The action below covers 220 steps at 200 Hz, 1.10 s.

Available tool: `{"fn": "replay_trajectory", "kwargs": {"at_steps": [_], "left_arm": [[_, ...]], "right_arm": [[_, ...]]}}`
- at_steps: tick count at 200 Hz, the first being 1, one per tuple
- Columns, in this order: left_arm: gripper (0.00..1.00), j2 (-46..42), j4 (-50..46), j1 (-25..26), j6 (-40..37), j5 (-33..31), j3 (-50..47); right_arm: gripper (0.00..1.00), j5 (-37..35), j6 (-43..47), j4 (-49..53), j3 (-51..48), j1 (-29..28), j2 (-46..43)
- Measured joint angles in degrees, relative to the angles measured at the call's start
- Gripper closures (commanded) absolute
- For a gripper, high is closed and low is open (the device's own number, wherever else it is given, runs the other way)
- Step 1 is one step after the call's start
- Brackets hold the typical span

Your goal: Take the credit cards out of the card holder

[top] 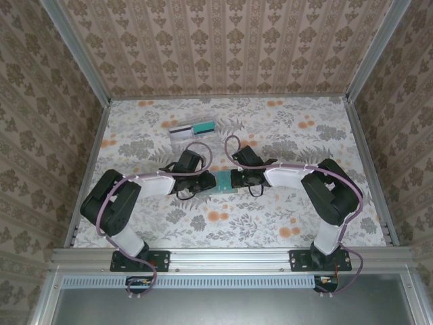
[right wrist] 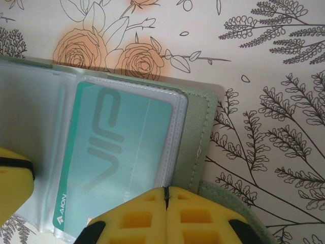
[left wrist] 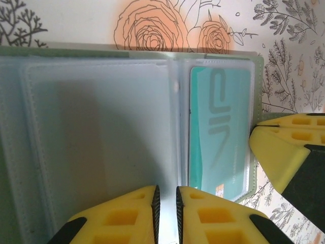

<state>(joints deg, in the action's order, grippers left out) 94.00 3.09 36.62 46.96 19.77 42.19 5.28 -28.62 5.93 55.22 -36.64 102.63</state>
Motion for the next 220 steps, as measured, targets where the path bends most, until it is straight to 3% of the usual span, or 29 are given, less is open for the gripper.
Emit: {"fn": "replay_trajectory", "kwargs": {"at_steps": [199, 220], "left_arm": [[0.82, 2.8, 0.4, 1.2, 0.0, 0.6, 2.4], [0.87, 2.8, 0.5, 1.2, 0.1, 0.7, 2.4]], "right_arm": [[0.96, -0.4, 0.0, -0.1, 0.9, -0.9, 0.7], [0.95, -0.4, 0.0, -0.1, 0.9, -0.9, 0.7]]}}
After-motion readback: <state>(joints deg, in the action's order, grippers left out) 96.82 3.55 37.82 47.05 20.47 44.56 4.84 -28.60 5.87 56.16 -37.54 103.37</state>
